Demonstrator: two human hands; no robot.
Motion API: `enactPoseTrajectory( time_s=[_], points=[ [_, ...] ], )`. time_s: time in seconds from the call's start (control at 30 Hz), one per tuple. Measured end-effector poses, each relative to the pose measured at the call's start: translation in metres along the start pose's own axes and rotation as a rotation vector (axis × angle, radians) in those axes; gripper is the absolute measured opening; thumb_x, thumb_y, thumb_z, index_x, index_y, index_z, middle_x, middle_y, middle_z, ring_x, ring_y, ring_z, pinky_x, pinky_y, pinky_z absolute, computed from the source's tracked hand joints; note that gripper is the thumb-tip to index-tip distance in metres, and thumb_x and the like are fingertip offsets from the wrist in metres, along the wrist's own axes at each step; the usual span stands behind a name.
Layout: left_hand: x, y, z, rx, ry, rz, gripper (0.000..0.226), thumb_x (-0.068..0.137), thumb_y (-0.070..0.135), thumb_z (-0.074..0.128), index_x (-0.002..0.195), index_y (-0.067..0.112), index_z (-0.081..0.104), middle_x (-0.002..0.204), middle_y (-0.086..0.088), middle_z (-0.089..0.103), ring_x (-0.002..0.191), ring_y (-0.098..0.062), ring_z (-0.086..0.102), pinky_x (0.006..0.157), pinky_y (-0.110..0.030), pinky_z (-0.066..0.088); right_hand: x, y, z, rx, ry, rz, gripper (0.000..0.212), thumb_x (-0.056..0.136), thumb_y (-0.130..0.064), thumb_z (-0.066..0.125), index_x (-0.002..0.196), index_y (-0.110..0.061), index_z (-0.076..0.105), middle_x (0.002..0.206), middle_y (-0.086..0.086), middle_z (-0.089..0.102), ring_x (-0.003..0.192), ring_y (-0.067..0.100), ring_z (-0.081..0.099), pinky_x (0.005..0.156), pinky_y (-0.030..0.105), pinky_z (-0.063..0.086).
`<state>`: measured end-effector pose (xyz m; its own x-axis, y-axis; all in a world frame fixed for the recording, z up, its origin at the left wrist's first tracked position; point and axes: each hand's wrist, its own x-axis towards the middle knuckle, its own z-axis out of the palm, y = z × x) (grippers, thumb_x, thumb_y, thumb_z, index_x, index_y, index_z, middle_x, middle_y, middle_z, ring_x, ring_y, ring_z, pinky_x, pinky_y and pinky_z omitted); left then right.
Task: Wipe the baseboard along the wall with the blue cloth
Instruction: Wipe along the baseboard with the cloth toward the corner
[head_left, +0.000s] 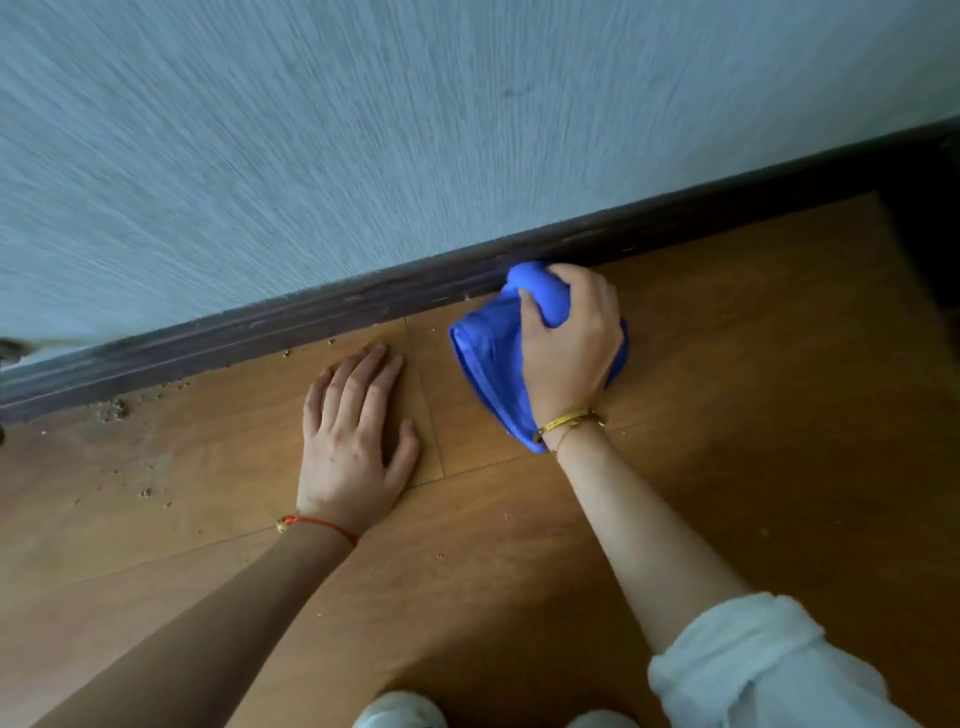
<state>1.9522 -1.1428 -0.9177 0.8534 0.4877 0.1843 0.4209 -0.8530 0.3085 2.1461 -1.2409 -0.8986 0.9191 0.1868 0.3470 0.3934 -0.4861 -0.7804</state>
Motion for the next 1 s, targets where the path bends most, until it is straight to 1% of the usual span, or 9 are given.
enactPoseTrajectory(
  time_s=[0.1, 0.23, 0.33, 0.53, 0.6, 0.7, 0.77, 0.93, 1.0],
  points=[
    [0.0, 0.0, 0.0, -0.004, 0.003, 0.001, 0.057, 0.094, 0.031, 0.05, 0.145, 0.008, 0.053, 0.153, -0.011, 0.049, 0.144, -0.031, 0.041, 0.122, -0.051, 0.025, 0.003, -0.002, 0.0, 0.02, 0.041, 0.061, 0.019, 0.075, -0.003, 0.076, 0.092, -0.003, 0.067, 0.09, 0.009, 0.065, 0.087, 0.025, 0.058, 0.08, 0.021, 0.04],
    [0.001, 0.0, 0.002, 0.007, 0.009, 0.003, 0.054, 0.093, 0.031, 0.05, 0.14, 0.004, 0.055, 0.153, -0.011, 0.049, 0.143, -0.031, 0.042, 0.122, -0.051, 0.025, -0.022, -0.027, 0.018, 0.038, -0.129, -0.154, 0.017, 0.072, 0.004, 0.074, 0.085, -0.001, 0.065, 0.082, 0.013, 0.062, 0.081, 0.027, 0.052, 0.074, 0.033, 0.042],
    [0.0, -0.002, 0.002, -0.004, 0.022, -0.003, 0.051, 0.094, 0.028, 0.051, 0.137, 0.002, 0.057, 0.152, -0.011, 0.05, 0.143, -0.031, 0.042, 0.121, -0.053, 0.027, -0.025, -0.029, 0.021, 0.019, -0.213, -0.226, 0.016, 0.073, 0.004, 0.076, 0.085, -0.001, 0.066, 0.081, 0.012, 0.063, 0.079, 0.029, 0.055, 0.073, 0.034, 0.045],
    [0.0, 0.0, 0.0, -0.008, 0.007, -0.009, 0.057, 0.094, 0.031, 0.05, 0.146, 0.008, 0.052, 0.153, -0.009, 0.049, 0.145, -0.029, 0.04, 0.123, -0.052, 0.024, 0.005, 0.0, -0.002, -0.001, 0.048, 0.024, 0.018, 0.077, -0.002, 0.076, 0.092, -0.003, 0.068, 0.09, 0.008, 0.065, 0.087, 0.025, 0.059, 0.081, 0.014, 0.037],
    [0.001, 0.0, 0.001, -0.006, 0.012, -0.01, 0.056, 0.094, 0.031, 0.05, 0.146, 0.008, 0.052, 0.153, -0.009, 0.049, 0.145, -0.029, 0.041, 0.123, -0.05, 0.024, -0.002, -0.007, 0.004, -0.001, 0.012, -0.032, 0.017, 0.076, 0.0, 0.074, 0.091, -0.001, 0.067, 0.089, 0.01, 0.064, 0.086, 0.025, 0.057, 0.08, 0.021, 0.04],
    [0.0, 0.0, 0.0, -0.006, 0.028, -0.012, 0.056, 0.094, 0.03, 0.051, 0.145, 0.007, 0.052, 0.153, -0.01, 0.05, 0.144, -0.029, 0.041, 0.123, -0.049, 0.025, -0.021, -0.023, 0.017, 0.003, -0.148, -0.243, 0.015, 0.074, 0.004, 0.07, 0.088, 0.001, 0.066, 0.084, 0.014, 0.062, 0.081, 0.029, 0.054, 0.075, 0.035, 0.045],
    [-0.003, -0.003, -0.002, -0.006, 0.042, -0.045, 0.056, 0.094, 0.031, 0.051, 0.145, 0.007, 0.052, 0.152, -0.01, 0.05, 0.143, -0.028, 0.043, 0.123, -0.048, 0.026, -0.026, -0.026, 0.021, -0.003, -0.201, -0.305, 0.014, 0.075, 0.005, 0.072, 0.086, 0.0, 0.066, 0.082, 0.013, 0.062, 0.078, 0.031, 0.055, 0.072, 0.038, 0.046],
    [-0.017, -0.025, -0.014, 0.036, 0.041, -0.144, 0.059, 0.095, 0.036, 0.049, 0.146, 0.007, 0.05, 0.154, -0.011, 0.048, 0.141, -0.03, 0.044, 0.123, -0.046, 0.023, -0.018, -0.019, 0.015, 0.039, 0.021, -0.009, 0.018, 0.075, 0.003, 0.074, 0.09, -0.003, 0.068, 0.088, 0.007, 0.066, 0.086, 0.022, 0.056, 0.079, 0.023, 0.043],
    [-0.021, -0.03, -0.014, 0.04, 0.045, -0.17, 0.059, 0.095, 0.035, 0.049, 0.147, 0.006, 0.05, 0.154, -0.012, 0.047, 0.141, -0.031, 0.044, 0.123, -0.046, 0.023, -0.021, -0.024, 0.019, 0.036, 0.033, 0.001, 0.018, 0.074, 0.003, 0.075, 0.089, -0.002, 0.067, 0.087, 0.008, 0.064, 0.085, 0.02, 0.055, 0.079, 0.022, 0.043]
  ],
)
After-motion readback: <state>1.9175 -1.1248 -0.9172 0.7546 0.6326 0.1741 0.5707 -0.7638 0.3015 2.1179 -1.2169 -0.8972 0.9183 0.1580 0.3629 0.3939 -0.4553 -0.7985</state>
